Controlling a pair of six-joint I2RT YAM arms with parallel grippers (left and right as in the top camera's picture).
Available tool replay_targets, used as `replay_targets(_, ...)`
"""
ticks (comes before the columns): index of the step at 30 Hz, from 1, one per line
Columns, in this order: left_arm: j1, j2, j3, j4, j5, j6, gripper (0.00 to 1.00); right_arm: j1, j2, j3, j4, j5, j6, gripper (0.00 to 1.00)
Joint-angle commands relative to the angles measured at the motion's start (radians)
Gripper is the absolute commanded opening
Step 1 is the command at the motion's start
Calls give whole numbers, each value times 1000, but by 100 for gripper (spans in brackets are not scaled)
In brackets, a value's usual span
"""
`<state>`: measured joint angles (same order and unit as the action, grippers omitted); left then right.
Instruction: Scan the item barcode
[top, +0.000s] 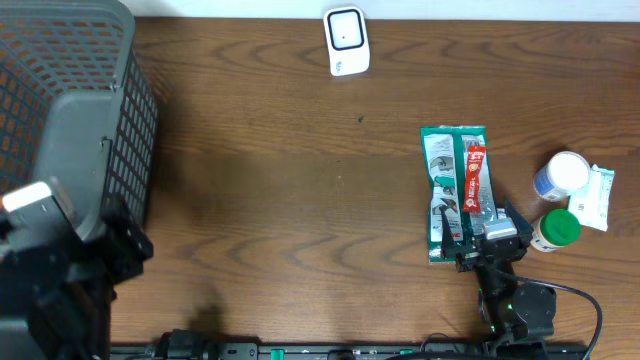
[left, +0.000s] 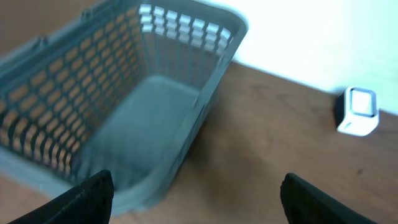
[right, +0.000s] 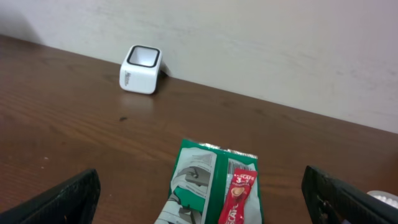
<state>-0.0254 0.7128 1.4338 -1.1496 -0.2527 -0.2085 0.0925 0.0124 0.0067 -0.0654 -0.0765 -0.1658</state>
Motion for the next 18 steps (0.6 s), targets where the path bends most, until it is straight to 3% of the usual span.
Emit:
replay_targets(1,25,-101,-140,15,29,8,81,-14,-6,-1,-5,8,0,99)
replay_targets(8,25,-328,-410,142,44,5,82,-14,-6,-1,-5,8,0,99)
replay_targets(18,25,-597,-700,560,99,4,82,-14,-6,-1,-5,8,0,99)
